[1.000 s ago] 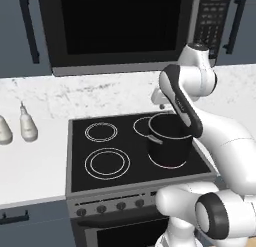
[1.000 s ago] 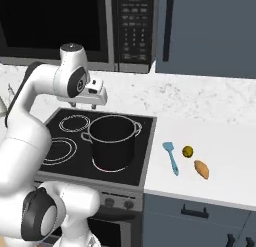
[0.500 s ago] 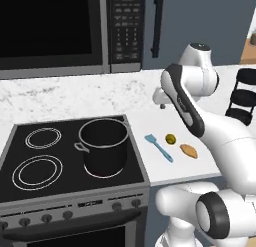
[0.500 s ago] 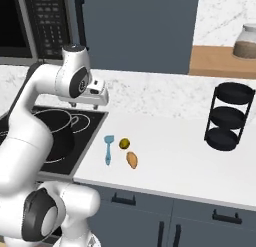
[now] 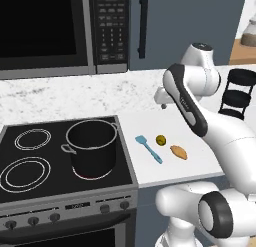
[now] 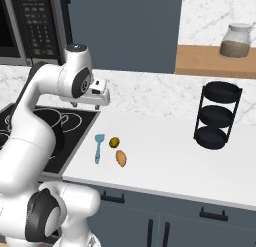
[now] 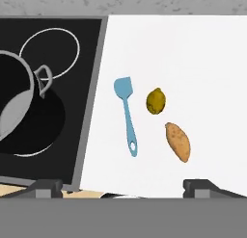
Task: Put the potato and lemon in the pot. Retrieve the spatula and lightly stir the vegetables in the pot.
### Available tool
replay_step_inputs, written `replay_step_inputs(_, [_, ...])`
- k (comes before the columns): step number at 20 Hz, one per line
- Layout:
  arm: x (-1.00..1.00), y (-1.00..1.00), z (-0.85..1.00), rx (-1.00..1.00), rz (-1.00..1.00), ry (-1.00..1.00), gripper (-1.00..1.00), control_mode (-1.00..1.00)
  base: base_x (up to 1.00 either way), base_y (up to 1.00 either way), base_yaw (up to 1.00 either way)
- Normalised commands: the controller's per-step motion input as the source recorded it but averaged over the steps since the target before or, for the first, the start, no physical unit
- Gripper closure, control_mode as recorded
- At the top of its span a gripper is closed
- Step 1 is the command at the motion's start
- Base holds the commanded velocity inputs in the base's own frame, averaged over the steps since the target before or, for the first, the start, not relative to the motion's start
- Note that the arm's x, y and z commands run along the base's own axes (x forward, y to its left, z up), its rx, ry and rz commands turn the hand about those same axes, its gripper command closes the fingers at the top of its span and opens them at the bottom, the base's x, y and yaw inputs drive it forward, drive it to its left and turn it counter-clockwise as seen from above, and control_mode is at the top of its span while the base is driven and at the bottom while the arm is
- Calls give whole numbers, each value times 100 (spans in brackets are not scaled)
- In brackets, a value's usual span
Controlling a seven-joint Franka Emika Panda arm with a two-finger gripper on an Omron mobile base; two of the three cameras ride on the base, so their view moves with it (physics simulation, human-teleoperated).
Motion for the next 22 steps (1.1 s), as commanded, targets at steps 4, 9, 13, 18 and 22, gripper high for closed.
replay_step_inputs(4, [4, 7, -30, 0, 0, 1, -100, -100, 0, 0, 0])
replay_step_inputs(9, [2, -4, -89, 0, 0, 10, -100, -100, 0, 0, 0])
replay_step_inputs(13, [0, -21, -81, 0, 0, 20, -100, -100, 0, 0, 0])
replay_step_inputs(18, [33, -52, -64, 6, 12, 35, -100, -100, 0, 0, 0])
replay_step_inputs(22, [44, -14, -67, 1, 10, 29, -100, -100, 0, 0, 0])
